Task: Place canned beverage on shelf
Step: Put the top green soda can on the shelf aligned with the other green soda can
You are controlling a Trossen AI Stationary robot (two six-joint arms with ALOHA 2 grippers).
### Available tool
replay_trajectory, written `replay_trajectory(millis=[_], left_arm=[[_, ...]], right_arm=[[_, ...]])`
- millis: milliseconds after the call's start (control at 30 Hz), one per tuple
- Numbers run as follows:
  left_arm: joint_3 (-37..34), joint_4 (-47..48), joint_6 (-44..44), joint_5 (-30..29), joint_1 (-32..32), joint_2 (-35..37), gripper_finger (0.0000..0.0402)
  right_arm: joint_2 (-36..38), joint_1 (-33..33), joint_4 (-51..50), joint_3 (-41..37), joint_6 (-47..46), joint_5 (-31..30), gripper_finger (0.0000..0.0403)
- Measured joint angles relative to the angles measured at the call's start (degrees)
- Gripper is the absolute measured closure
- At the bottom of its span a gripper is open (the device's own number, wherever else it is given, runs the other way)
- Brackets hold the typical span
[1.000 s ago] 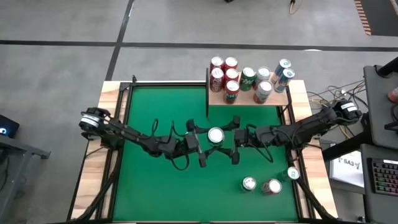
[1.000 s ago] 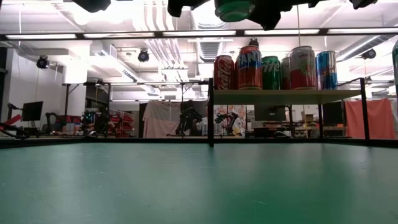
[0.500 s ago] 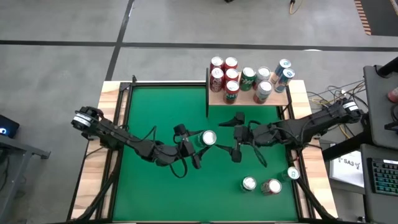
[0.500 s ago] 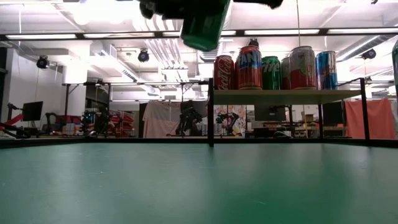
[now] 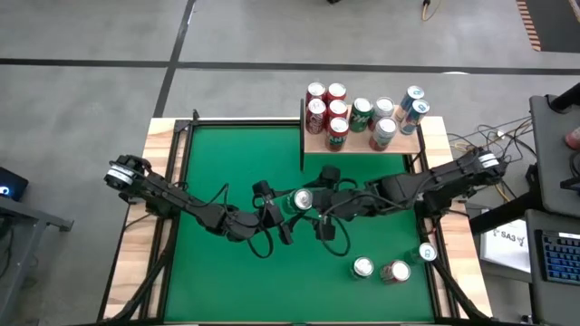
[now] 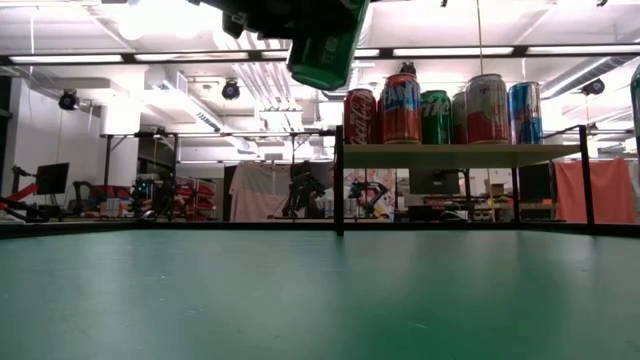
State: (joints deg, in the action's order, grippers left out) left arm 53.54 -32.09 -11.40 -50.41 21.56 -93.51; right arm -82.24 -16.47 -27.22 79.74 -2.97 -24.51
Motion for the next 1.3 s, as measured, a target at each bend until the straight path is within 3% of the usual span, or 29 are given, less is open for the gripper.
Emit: replay_trajectory(millis=[167,333,600,1000,1300], left_arm=[[0.0,-0.14,-0.09,-0.02,0.0,-0.01,0.0117],[-0.02,-0.16,-0.14,-0.06,0.15,-0.07,0.0106],[0.0,-1.62,-1.84,0.39,0.53,0.0,0.0054],[0.0,-2.85,-7.84,3.5,1.14,3.77,0.0048],[-0.06,-2.29,-13.53,5.11,1.11,7.61,0.0047]], right_arm=[[-3.92,0.4,-5.57,5.99,-1.33,-0.16,0.0044],[-6.05,0.76,-9.87,9.7,-2.45,-0.09,0.0113],[-4.95,1.07,-14.52,11.76,-3.32,0.96,0.0112],[-3.53,3.71,-38.45,23.63,-4.65,0.77,0.0112],[1.12,9.27,-49.73,24.25,-7.5,2.08,0.0112]])
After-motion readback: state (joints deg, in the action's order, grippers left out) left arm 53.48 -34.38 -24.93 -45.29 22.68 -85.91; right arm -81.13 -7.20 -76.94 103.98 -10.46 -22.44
